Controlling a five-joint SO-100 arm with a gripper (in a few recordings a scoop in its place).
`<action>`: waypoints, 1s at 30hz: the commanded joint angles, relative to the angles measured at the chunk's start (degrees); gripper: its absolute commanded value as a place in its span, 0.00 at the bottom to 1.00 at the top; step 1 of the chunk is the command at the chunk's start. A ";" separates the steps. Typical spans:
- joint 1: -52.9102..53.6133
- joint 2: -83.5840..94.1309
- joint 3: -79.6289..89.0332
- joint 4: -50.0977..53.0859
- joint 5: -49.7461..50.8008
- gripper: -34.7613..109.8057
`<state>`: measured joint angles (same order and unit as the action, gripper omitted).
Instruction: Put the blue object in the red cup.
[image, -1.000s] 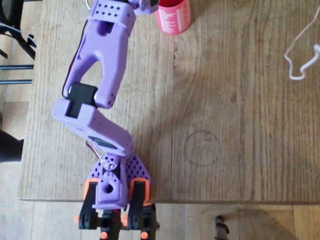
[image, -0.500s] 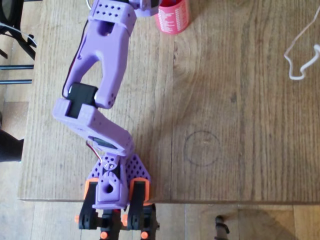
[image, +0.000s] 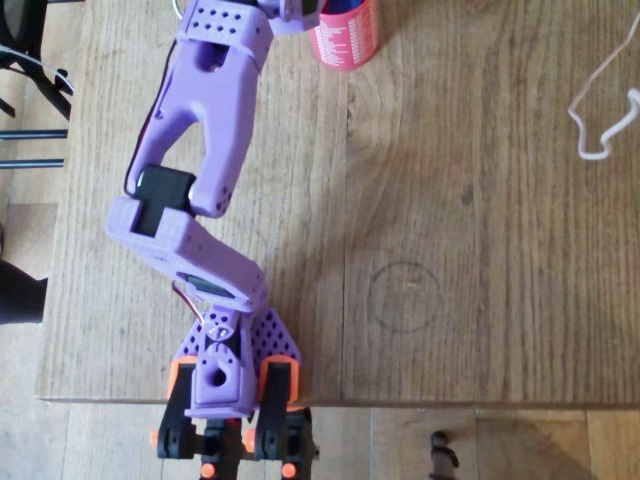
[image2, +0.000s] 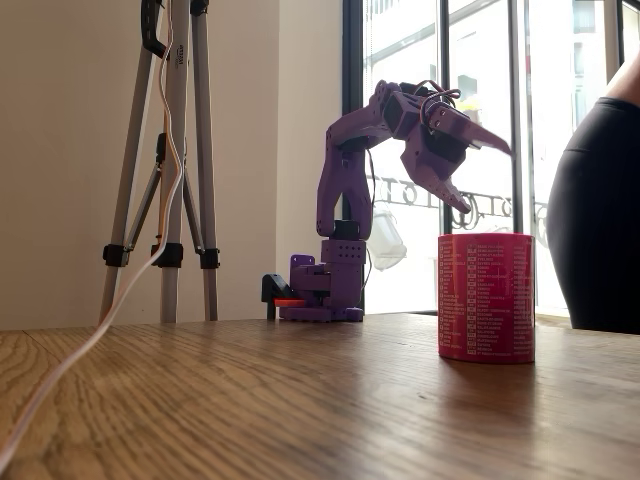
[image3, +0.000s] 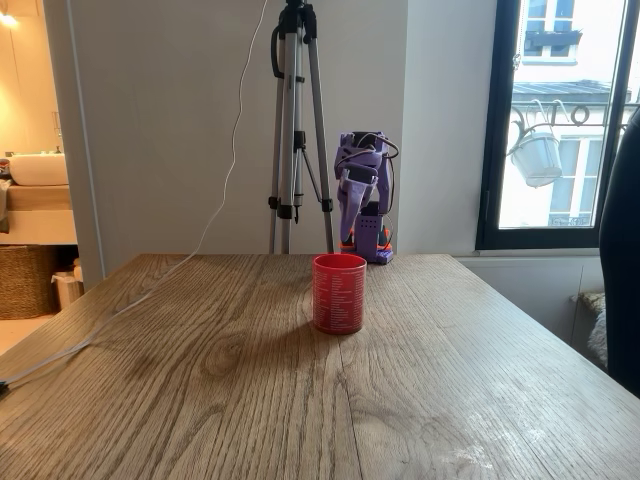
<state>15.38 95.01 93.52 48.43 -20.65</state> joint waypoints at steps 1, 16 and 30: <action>0.62 0.26 -0.79 -1.76 -1.32 0.25; -18.46 19.69 -0.62 1.14 5.71 0.25; -33.13 66.71 24.52 16.00 8.17 0.25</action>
<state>-21.27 141.59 100.28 63.11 -10.55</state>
